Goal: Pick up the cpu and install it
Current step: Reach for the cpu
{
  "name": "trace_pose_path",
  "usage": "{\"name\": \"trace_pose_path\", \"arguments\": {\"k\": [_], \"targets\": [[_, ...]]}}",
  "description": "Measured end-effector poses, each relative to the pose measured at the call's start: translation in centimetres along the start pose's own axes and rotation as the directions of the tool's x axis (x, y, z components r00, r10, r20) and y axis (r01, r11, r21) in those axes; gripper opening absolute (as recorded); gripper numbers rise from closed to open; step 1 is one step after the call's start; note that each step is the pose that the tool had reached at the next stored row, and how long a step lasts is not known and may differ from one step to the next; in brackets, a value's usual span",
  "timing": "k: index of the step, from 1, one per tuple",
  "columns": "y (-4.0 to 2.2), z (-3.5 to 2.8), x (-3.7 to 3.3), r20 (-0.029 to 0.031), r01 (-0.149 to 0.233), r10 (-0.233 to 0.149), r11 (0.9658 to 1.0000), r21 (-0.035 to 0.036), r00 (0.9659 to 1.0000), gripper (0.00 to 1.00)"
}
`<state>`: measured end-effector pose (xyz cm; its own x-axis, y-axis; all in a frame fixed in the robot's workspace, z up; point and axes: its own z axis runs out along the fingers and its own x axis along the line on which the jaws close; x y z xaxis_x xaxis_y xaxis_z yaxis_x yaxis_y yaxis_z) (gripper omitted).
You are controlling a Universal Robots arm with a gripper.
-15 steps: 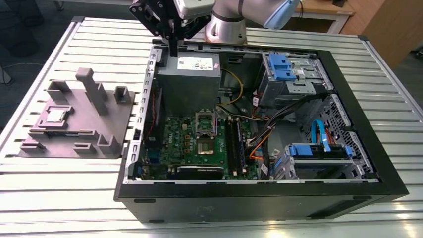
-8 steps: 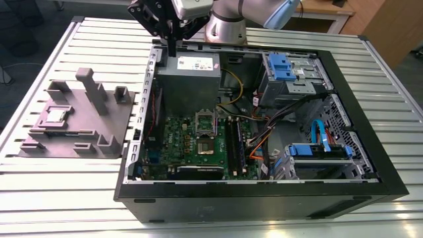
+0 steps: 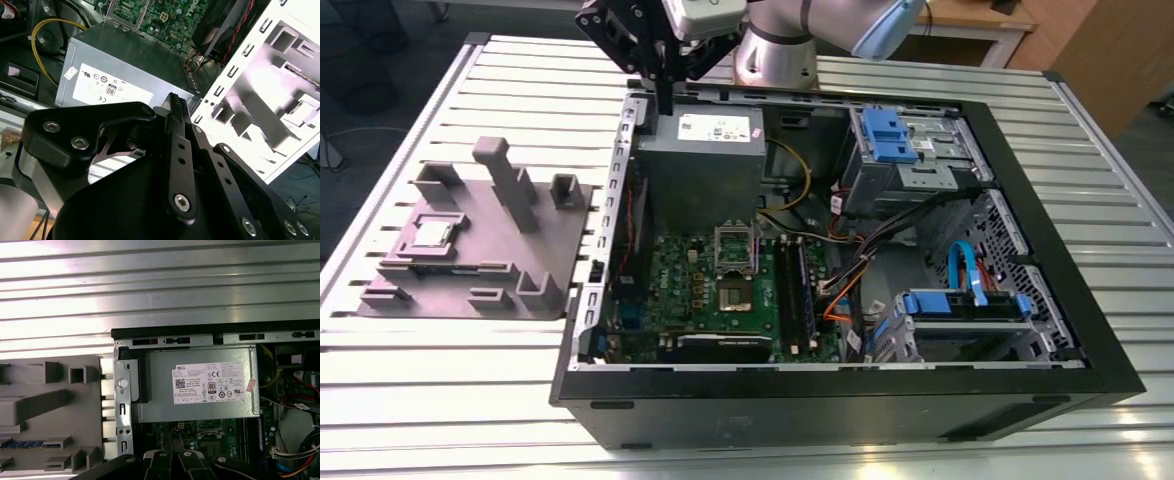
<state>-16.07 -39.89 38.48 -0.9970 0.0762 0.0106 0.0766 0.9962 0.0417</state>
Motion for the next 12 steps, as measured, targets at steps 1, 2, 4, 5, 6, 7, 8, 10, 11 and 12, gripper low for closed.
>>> {"name": "trace_pose_path", "arguments": {"k": [1,2,4,5,6,7,8,10,11,12], "targets": [[0.0,0.01,0.02,-0.0001,0.0,0.0,1.0,0.0,1.0,0.1],[0.0,0.01,0.03,-0.0003,0.0,0.0,1.0,0.0,1.0,0.1],[-0.01,0.02,0.07,-0.0005,0.0,0.0,1.0,0.0001,1.0,0.1],[-0.01,0.02,0.09,-0.0006,0.0,0.0,1.0,0.0001,1.0,0.1],[-0.01,0.03,0.11,-0.0008,0.0,0.0,1.0,0.0001,1.0,0.1],[-0.01,0.03,0.13,-0.0009,0.0,0.0,1.0,0.0001,1.0,0.1],[-0.01,0.04,0.15,-0.0011,0.0,0.0,1.0,0.0001,1.0,0.1],[-0.02,0.05,0.19,-0.0012,0.0,0.0,1.0,0.0001,1.0,0.1],[-0.02,0.06,0.22,-0.0014,0.0,0.0,1.0,0.0001,1.0,0.1],[-0.02,0.06,0.24,-0.0016,0.0,0.0,1.0,0.0002,1.0,0.1]]}}
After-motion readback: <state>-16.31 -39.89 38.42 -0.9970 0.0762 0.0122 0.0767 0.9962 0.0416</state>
